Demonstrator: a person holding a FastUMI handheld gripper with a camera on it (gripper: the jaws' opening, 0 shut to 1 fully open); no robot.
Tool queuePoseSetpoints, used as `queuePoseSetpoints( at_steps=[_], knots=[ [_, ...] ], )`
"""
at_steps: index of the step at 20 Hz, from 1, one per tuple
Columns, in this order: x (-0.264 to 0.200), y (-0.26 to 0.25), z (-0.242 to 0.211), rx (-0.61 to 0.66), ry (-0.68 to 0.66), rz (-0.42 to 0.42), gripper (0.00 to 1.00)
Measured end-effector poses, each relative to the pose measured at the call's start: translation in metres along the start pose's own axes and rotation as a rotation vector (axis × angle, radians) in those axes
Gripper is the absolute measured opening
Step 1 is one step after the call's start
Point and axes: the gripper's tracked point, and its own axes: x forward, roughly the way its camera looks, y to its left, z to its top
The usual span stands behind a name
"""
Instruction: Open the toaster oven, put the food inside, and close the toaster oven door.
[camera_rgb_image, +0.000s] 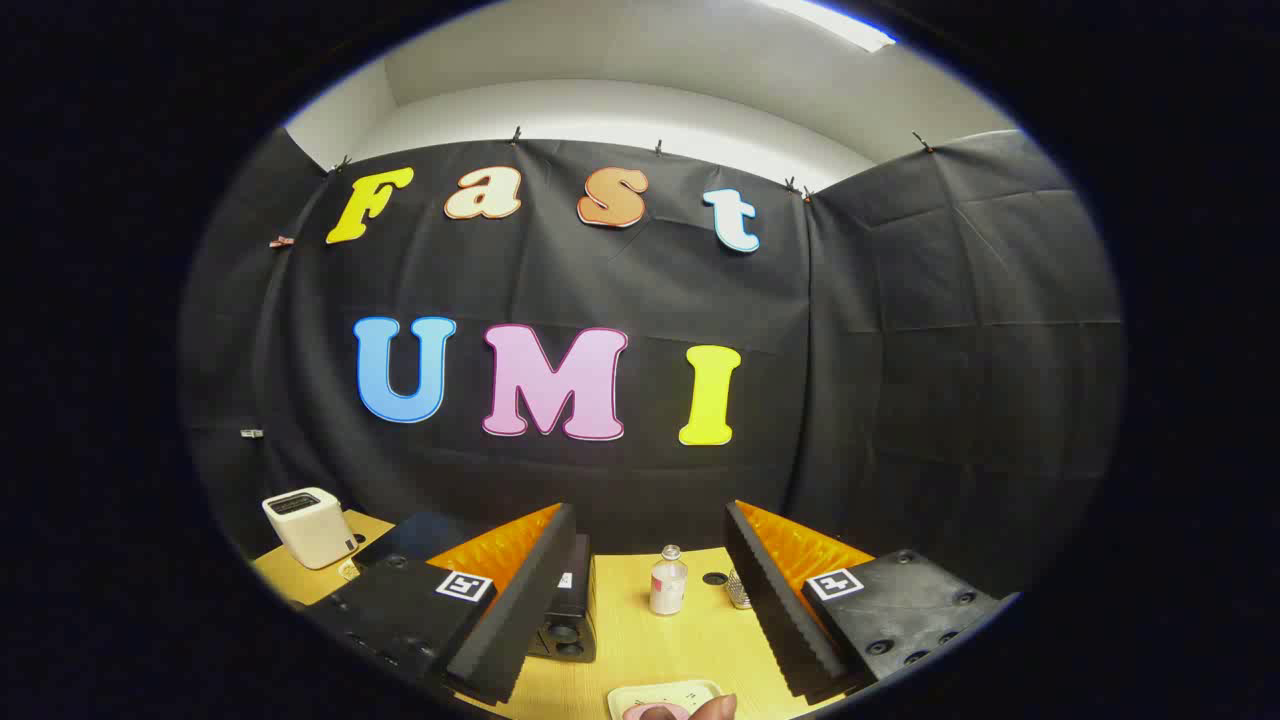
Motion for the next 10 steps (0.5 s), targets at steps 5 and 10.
queuePoseSetpoints(
  at_steps=[5, 10],
  knots=[
    [-0.0026, 0.0016, 0.0009, -0.014, -0.002, 0.0, 0.98],
    [-0.0048, 0.0078, 0.0017, -0.031, -0.007, 0.009, 0.98]
  ],
)
